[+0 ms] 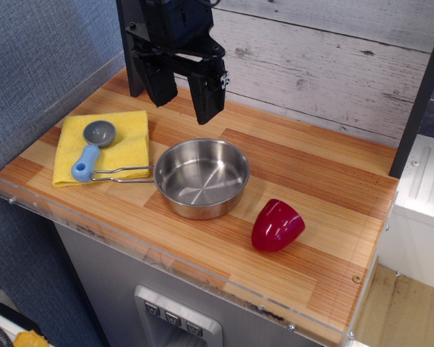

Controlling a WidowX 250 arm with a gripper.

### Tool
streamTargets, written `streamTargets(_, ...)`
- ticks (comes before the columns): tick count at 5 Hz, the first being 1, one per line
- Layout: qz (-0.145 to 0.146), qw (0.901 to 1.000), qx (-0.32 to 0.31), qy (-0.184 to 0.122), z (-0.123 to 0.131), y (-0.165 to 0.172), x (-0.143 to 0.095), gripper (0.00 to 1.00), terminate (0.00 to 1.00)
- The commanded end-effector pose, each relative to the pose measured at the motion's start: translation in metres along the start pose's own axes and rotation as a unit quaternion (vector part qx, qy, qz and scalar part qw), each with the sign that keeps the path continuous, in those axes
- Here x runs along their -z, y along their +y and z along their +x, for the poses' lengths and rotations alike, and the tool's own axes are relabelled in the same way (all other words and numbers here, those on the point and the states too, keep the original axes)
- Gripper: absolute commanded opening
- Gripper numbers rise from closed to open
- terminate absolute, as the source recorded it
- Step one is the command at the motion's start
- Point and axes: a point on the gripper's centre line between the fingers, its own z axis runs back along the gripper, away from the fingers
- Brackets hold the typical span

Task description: Move the spoon to the left of the pot.

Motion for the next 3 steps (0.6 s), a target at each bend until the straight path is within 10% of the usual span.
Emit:
streamTargets(1, 0.000, 1.0000, 0.000, 0.000, 0.000, 0.000, 0.000, 1.00, 0.00)
streamTargets(3, 0.007, 0.9992, -0.039, 0.003, -0.024, 0.026, -0.008, 1.00, 0.00)
